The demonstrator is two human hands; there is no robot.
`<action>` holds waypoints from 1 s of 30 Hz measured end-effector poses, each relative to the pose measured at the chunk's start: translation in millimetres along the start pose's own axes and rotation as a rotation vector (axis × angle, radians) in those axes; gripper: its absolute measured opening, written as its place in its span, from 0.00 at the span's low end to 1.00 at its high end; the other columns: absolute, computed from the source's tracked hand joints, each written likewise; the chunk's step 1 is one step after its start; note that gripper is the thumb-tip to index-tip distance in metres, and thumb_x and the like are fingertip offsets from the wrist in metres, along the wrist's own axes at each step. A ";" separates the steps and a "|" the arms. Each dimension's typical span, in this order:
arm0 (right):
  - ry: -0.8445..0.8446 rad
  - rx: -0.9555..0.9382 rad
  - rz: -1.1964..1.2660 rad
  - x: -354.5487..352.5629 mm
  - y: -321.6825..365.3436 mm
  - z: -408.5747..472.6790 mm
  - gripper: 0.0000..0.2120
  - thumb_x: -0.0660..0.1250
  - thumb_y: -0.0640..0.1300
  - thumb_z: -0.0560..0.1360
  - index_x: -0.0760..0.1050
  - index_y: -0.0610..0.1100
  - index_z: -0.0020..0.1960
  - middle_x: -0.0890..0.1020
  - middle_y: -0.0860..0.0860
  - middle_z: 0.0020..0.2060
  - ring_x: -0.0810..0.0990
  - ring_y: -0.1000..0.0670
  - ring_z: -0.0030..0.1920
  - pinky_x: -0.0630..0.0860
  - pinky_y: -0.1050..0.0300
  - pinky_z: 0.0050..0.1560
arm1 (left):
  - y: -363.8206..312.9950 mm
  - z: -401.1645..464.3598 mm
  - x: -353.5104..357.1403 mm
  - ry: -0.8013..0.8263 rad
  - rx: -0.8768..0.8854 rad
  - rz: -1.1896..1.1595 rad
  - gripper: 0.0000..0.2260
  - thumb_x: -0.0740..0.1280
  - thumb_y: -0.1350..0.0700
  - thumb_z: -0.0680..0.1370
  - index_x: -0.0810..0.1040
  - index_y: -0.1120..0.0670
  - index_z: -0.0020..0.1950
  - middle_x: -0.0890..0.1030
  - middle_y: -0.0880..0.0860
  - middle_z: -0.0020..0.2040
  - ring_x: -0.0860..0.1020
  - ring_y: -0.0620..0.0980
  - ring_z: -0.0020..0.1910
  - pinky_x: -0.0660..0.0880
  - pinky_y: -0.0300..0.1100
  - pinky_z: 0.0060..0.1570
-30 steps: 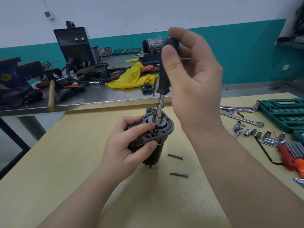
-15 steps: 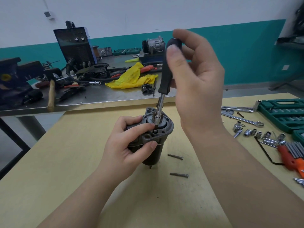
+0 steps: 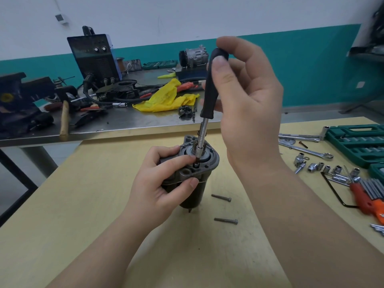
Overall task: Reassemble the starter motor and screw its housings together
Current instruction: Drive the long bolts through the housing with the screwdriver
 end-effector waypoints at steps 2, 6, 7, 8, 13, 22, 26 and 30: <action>0.024 0.051 0.073 1.4 -4.8 -1.3 0.10 0.62 0.42 0.87 0.79 0.48 0.65 0.84 0.48 0.54 0.86 0.42 0.55 0.84 0.32 0.56 | -0.6 0.5 -0.2 -0.003 0.004 0.007 0.18 0.74 0.45 0.77 0.80 0.30 0.65 0.73 0.39 0.66 0.73 0.49 0.75 0.72 0.32 0.68; 0.065 0.077 0.099 7.0 -3.8 -4.4 0.12 0.57 0.41 0.88 0.77 0.51 0.64 0.85 0.42 0.54 0.88 0.41 0.45 0.87 0.40 0.46 | -1.3 0.8 0.1 -0.003 0.007 0.005 0.18 0.74 0.45 0.77 0.80 0.29 0.65 0.74 0.40 0.65 0.73 0.48 0.75 0.71 0.31 0.67; 0.063 0.060 0.089 7.8 -1.7 -4.7 0.11 0.58 0.41 0.88 0.77 0.51 0.64 0.85 0.43 0.52 0.87 0.42 0.43 0.87 0.40 0.44 | -1.4 0.7 0.1 -0.003 0.008 0.006 0.18 0.74 0.45 0.77 0.80 0.29 0.65 0.74 0.40 0.66 0.73 0.48 0.75 0.71 0.31 0.67; 0.058 0.041 0.081 8.3 0.0 -4.9 0.10 0.60 0.40 0.88 0.77 0.52 0.63 0.84 0.45 0.49 0.86 0.41 0.42 0.86 0.37 0.42 | -1.2 0.5 0.2 -0.001 0.006 0.004 0.18 0.74 0.45 0.77 0.80 0.29 0.65 0.74 0.40 0.66 0.74 0.49 0.74 0.72 0.32 0.67; -0.012 -0.017 0.019 5.3 1.2 -4.5 0.12 0.70 0.38 0.84 0.76 0.51 0.63 0.83 0.49 0.46 0.82 0.34 0.45 0.82 0.33 0.45 | -1.9 0.6 0.0 -0.002 0.004 0.001 0.18 0.74 0.45 0.77 0.81 0.29 0.65 0.73 0.39 0.66 0.74 0.50 0.74 0.72 0.33 0.68; 0.022 0.060 0.094 4.8 -2.5 -7.0 0.11 0.59 0.41 0.88 0.77 0.48 0.66 0.85 0.41 0.55 0.88 0.41 0.46 0.87 0.40 0.47 | -2.5 1.2 0.9 0.004 0.004 0.007 0.18 0.74 0.45 0.77 0.80 0.29 0.65 0.73 0.38 0.66 0.73 0.49 0.75 0.72 0.33 0.68; -0.010 0.036 0.073 3.4 -2.1 -5.9 0.13 0.68 0.41 0.85 0.76 0.53 0.67 0.83 0.49 0.48 0.84 0.38 0.45 0.85 0.35 0.47 | -2.3 0.6 0.7 0.001 -0.004 0.001 0.18 0.74 0.45 0.77 0.80 0.29 0.65 0.73 0.38 0.66 0.74 0.50 0.74 0.73 0.35 0.68; -0.047 0.040 0.004 1.5 -5.5 -3.2 0.14 0.72 0.44 0.82 0.79 0.55 0.66 0.81 0.56 0.46 0.80 0.48 0.49 0.82 0.35 0.56 | -3.4 1.0 0.7 0.000 -0.004 0.004 0.18 0.74 0.45 0.76 0.81 0.29 0.65 0.73 0.39 0.66 0.74 0.51 0.74 0.73 0.34 0.68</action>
Point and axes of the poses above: each hand's wrist, its own z-axis towards the middle knuckle, its own x-axis out of the palm, y = z × x, the point moved 10 cm from there along z, towards the middle knuckle
